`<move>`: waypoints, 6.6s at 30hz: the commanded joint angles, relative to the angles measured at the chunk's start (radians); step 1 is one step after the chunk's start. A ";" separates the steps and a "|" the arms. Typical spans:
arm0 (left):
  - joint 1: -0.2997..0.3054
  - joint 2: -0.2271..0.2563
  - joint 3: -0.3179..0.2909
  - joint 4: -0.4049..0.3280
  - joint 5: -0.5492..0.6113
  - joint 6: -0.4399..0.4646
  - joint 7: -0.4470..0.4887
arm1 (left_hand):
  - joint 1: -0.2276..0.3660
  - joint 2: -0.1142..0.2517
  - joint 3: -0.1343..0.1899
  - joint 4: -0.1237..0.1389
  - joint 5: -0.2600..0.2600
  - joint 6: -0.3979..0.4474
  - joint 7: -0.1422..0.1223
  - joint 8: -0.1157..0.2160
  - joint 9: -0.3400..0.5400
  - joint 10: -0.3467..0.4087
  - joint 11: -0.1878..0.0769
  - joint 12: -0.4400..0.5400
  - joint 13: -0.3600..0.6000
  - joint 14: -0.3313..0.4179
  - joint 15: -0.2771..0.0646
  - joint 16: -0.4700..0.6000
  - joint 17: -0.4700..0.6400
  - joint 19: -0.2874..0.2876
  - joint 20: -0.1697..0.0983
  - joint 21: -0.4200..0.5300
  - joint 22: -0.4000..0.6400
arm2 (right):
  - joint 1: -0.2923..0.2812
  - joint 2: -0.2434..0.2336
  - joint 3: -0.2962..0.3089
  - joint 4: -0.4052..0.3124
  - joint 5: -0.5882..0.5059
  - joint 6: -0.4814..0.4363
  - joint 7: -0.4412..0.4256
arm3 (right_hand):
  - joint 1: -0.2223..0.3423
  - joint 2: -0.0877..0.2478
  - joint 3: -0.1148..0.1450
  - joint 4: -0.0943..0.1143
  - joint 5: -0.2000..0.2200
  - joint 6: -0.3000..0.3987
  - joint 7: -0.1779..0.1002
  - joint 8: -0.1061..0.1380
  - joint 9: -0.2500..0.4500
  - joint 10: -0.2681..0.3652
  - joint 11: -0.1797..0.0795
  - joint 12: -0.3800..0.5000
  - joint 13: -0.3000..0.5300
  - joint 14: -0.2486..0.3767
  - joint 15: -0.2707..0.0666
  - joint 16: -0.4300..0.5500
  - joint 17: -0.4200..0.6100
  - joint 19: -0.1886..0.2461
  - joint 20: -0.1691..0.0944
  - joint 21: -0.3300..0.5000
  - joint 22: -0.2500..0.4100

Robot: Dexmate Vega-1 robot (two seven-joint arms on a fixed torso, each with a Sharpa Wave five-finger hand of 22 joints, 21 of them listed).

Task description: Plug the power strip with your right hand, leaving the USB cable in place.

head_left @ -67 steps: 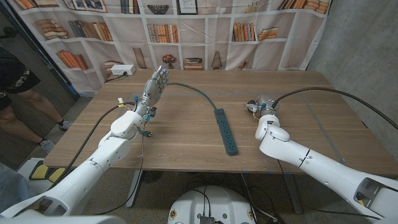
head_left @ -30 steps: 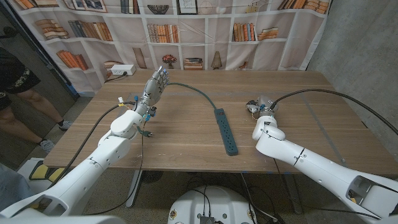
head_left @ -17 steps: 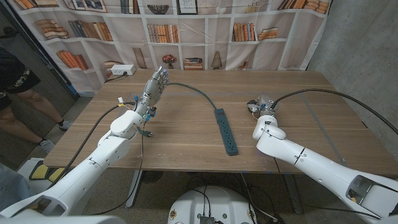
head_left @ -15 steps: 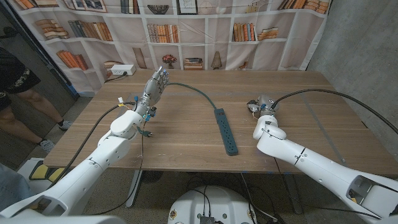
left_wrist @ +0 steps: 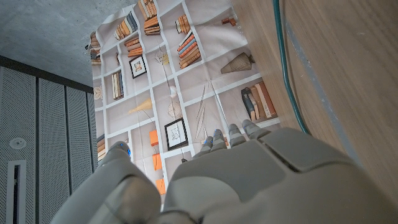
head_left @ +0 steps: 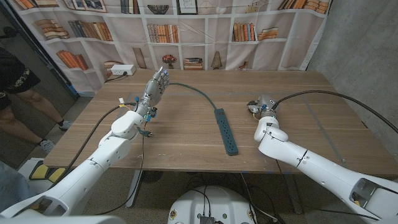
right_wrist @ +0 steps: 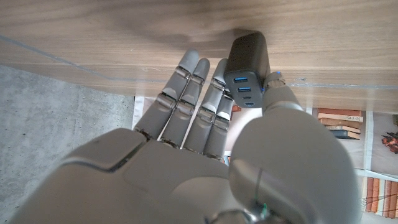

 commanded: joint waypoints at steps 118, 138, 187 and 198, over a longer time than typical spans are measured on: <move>-0.079 0.041 0.041 0.057 0.001 -0.029 -0.192 | 0.040 0.062 -0.002 0.000 -0.005 0.086 0.002 0.008 0.000 0.068 -0.005 0.005 0.003 0.059 -0.004 0.006 0.001 0.040 -0.006 0.010 0.004 | -0.146 0.152 -0.213 -0.463 -1.017 -0.417 0.693 | 0.070 0.024 0.025 0.017 0.008 0.203 -0.103 0.009 0.006 0.205 -0.079 -0.036 0.013 0.157 -0.101 0.002 0.008 0.076 -0.086 0.109 -0.002; -0.070 0.046 0.037 0.056 -0.013 -0.044 -0.218 | 0.047 0.069 0.000 -0.002 -0.007 0.088 0.001 0.006 0.000 0.069 -0.003 0.004 0.003 0.060 -0.003 0.005 0.001 0.039 -0.004 0.010 0.004 | -0.286 0.311 -0.089 -0.390 -1.268 -0.228 0.883 | 0.061 0.011 0.033 0.012 0.027 0.217 -0.105 0.012 0.005 0.220 -0.089 -0.033 0.023 0.177 -0.102 -0.001 0.007 0.083 -0.090 0.120 -0.008; -0.088 0.041 0.044 0.071 -0.012 -0.038 -0.232 | 0.058 0.079 0.000 -0.005 -0.013 0.089 0.001 0.002 0.000 0.071 -0.005 0.001 0.004 0.061 -0.003 0.004 0.001 0.034 -0.001 0.007 0.004 | -0.443 0.558 0.088 -0.268 -1.428 0.038 0.869 | 0.029 0.000 0.066 0.004 0.082 0.229 -0.102 0.012 0.006 0.225 -0.083 -0.036 0.045 0.165 -0.103 -0.018 0.006 0.050 -0.075 0.135 -0.012; -0.094 0.038 0.048 0.073 -0.010 -0.035 -0.233 | 0.060 0.081 -0.001 -0.005 -0.014 0.090 0.000 0.002 0.001 0.073 -0.004 0.001 0.004 0.060 -0.004 0.004 0.001 0.034 0.000 0.007 0.005 | -0.431 0.562 0.088 -0.249 -1.433 0.032 0.900 | 0.024 0.001 0.073 0.004 0.090 0.231 -0.102 0.013 0.007 0.232 -0.085 -0.034 0.048 0.158 -0.102 -0.018 0.007 0.046 -0.074 0.138 -0.014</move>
